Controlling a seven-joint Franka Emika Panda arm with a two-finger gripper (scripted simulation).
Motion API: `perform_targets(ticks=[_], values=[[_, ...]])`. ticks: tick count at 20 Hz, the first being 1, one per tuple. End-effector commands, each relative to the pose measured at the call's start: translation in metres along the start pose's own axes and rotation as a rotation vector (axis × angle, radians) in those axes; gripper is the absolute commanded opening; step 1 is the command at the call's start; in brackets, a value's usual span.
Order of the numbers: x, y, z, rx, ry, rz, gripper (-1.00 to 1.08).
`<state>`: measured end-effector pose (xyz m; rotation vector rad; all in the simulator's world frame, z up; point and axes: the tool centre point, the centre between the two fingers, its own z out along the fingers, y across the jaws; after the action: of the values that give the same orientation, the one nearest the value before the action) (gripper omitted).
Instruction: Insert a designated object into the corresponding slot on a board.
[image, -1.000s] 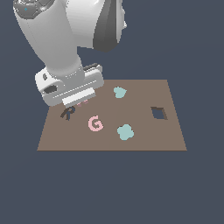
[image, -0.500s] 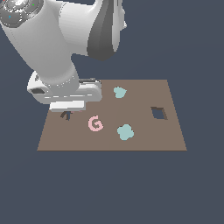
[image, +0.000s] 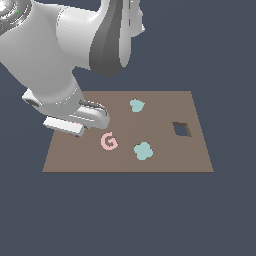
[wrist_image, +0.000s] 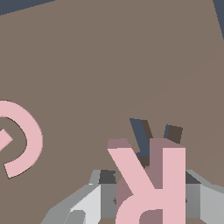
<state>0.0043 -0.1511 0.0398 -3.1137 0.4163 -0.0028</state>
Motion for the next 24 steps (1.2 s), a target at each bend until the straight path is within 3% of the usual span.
perform_targets(ticks=[1,10,22,23,24], values=[[0.003,0.003,0.0,0.0,0.0,0.063,-1.0],[0.009,0.01,-0.001,0.0,0.0,0.188,-1.0],[0.009,0.011,0.009,-0.001,-0.001,0.2,-1.0],[0.009,0.011,0.009,-0.001,-0.001,0.2,1.0],[0.009,0.011,0.009,-0.001,-0.001,0.2,1.0]])
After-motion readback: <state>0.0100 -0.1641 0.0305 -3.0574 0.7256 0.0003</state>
